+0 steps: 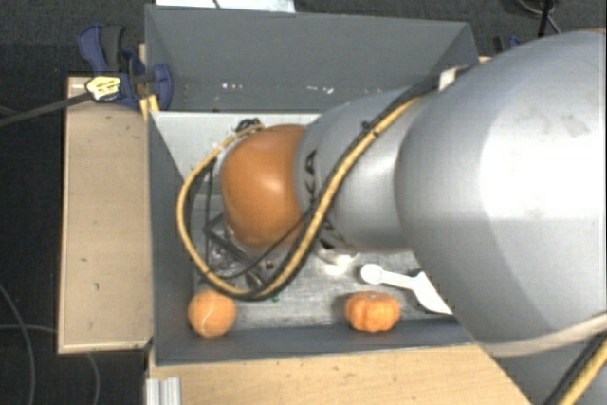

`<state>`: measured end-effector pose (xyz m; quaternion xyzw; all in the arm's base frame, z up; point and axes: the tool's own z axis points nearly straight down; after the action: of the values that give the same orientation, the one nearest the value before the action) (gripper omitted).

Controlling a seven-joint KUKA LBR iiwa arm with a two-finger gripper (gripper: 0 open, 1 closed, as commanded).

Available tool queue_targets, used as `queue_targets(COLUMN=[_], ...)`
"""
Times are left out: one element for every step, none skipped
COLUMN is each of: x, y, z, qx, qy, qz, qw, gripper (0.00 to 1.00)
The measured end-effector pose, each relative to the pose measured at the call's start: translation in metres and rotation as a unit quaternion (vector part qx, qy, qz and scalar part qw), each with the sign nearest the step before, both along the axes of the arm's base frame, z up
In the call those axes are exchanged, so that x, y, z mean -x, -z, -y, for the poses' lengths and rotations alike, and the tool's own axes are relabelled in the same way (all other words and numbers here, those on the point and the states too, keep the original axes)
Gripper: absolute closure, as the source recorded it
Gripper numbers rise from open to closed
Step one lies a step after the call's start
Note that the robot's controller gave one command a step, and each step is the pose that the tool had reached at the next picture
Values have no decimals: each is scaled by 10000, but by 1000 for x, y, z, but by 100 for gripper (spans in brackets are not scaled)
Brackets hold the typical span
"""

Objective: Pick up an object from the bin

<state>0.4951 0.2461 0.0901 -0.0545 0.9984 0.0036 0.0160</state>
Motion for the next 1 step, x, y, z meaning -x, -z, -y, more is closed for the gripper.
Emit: queue_targets(x=[-8], y=[-5], z=[0], qx=[-40], qy=[40], qz=[140], qw=[9999], gripper=[0])
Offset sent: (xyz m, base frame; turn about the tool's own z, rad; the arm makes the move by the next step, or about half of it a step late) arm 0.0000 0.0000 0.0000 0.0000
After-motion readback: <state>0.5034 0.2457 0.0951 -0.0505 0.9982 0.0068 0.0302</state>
